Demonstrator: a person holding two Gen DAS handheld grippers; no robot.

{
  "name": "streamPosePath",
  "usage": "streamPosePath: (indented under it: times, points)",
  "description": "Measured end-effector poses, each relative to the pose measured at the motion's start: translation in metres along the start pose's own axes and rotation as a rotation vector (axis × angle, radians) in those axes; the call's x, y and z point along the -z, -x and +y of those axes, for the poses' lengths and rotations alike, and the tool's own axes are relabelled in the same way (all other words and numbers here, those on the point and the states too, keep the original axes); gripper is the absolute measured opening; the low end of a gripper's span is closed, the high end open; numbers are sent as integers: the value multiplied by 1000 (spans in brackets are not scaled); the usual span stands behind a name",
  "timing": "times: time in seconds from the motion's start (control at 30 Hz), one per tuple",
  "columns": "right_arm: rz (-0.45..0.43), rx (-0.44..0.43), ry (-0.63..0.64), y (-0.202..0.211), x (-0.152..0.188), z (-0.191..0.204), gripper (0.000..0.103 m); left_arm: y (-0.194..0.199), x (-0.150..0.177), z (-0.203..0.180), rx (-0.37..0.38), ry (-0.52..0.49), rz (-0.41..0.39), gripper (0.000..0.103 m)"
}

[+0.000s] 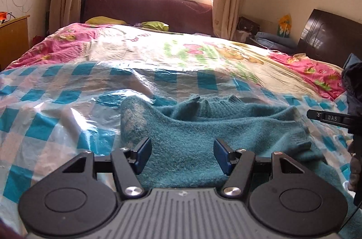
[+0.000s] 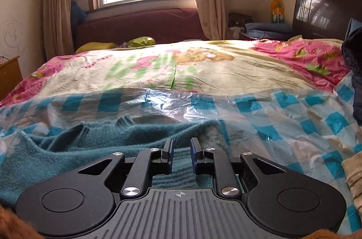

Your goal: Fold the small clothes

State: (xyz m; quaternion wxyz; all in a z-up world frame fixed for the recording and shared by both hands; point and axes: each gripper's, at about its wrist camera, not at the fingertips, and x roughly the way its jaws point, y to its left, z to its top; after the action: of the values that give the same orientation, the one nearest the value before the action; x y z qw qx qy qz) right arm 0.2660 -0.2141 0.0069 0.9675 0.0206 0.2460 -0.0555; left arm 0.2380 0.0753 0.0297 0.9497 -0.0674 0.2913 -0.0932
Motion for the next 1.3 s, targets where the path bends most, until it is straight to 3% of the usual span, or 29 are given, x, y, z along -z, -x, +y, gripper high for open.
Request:
streamPosePath:
  times: [0.07,0.13,0.23,0.27,0.33,0.4,0.53,0.63,0.7,0.83,1.0,1.1,1.3]
  points:
    - [1,9,15,-3,-1,4,20,-9,-4,10,-33,35,2,64]
    - [12,-44,25,-6,0,10,20,-23,-6,21,-106,59,11,64]
    - [65,-129,60,-15,10,23,20,-55,-2,37,-224,63,113,67]
    - [99,-126,82,-24,15,28,20,-65,4,48,-227,96,154,67]
    - [166,-103,107,-42,26,32,20,-68,10,63,-191,172,162,68]
    - [170,-100,89,-52,30,28,20,-66,8,65,-177,190,165,68]
    - [151,-104,58,-46,18,24,20,-56,3,62,-207,194,132,66]
    - [127,-108,80,-44,20,21,22,-50,1,53,-249,123,77,66]
    - [197,-87,113,-59,26,20,22,-63,2,55,-273,85,137,67]
    - [195,-103,83,-44,15,14,24,-53,-1,62,-254,132,136,67]
    - [198,-124,118,-11,21,4,25,-10,9,59,-212,107,145,66]
    - [230,-166,95,21,31,-12,25,29,28,55,-168,84,181,66]
    - [322,-192,80,98,62,-53,31,97,82,49,-46,147,338,66]
